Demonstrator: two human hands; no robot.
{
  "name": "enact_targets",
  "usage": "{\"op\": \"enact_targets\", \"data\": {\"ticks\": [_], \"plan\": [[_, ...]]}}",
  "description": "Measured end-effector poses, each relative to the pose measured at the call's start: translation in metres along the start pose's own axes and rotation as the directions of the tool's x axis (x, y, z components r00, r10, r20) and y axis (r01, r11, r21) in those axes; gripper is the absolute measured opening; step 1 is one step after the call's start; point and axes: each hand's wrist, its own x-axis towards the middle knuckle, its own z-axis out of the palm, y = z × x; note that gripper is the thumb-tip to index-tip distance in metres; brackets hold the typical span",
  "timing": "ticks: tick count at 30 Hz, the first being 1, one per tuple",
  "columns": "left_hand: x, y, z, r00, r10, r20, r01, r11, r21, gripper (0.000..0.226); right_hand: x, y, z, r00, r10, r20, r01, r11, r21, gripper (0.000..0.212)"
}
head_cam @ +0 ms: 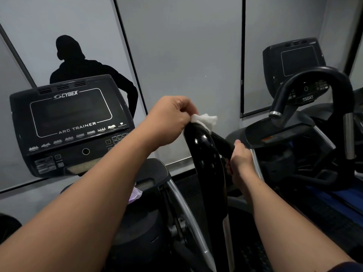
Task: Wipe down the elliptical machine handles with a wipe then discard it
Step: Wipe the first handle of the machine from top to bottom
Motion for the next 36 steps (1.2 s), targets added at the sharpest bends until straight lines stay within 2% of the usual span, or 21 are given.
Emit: {"op": "enact_targets", "data": {"ticks": [2, 7, 10, 12, 16, 20, 25, 29, 33, 36], "plan": [[0.000, 0.002, 0.001, 0.999, -0.001, 0.033, 0.003, 0.999, -0.038, 0.032, 0.000, 0.002, -0.001, 1.000, -0.022, 0.003, 0.022, 1.000, 0.008, 0.041], [0.000, -0.017, 0.008, 0.990, -0.137, -0.023, 0.134, 0.986, -0.098, 0.023, 0.004, 0.005, -0.001, 0.999, -0.043, -0.007, 0.043, 0.999, -0.023, 0.042], [-0.006, -0.012, 0.009, 0.995, -0.053, -0.084, 0.036, 0.980, -0.197, 0.019, 0.008, 0.007, -0.002, 0.998, -0.058, -0.026, 0.056, 0.997, -0.055, 0.045], [-0.006, -0.012, 0.011, 0.995, -0.052, -0.087, 0.035, 0.981, -0.192, 0.018, 0.010, 0.010, -0.002, 0.997, -0.070, -0.039, 0.067, 0.996, -0.057, 0.045], [0.000, -0.018, 0.010, 0.981, -0.194, 0.010, 0.194, 0.977, -0.090, 0.021, 0.011, 0.011, -0.002, 0.997, -0.072, -0.040, 0.069, 0.994, -0.084, 0.052], [0.007, -0.009, 0.006, 0.995, -0.092, -0.024, 0.089, 0.991, -0.099, 0.025, 0.014, 0.014, -0.001, 0.995, -0.096, -0.038, 0.093, 0.993, -0.076, 0.056], [0.014, -0.021, 0.009, 0.983, -0.179, 0.031, 0.181, 0.982, -0.057, 0.027, 0.015, 0.015, 0.000, 0.997, -0.060, -0.048, 0.057, 0.996, -0.064, 0.067], [0.018, -0.019, 0.006, 0.991, -0.136, 0.007, 0.136, 0.985, -0.106, 0.032, 0.016, 0.015, 0.001, 0.993, -0.099, -0.056, 0.096, 0.994, -0.061, 0.064], [0.017, -0.028, 0.010, 0.985, -0.170, 0.029, 0.173, 0.980, -0.095, 0.035, 0.015, 0.014, 0.000, 0.994, -0.082, -0.067, 0.078, 0.995, -0.066, 0.069], [0.021, -0.019, 0.004, 0.993, -0.116, -0.022, 0.112, 0.984, -0.138, 0.032, 0.013, 0.014, 0.001, 0.994, -0.094, -0.050, 0.091, 0.995, -0.046, 0.060]]}}
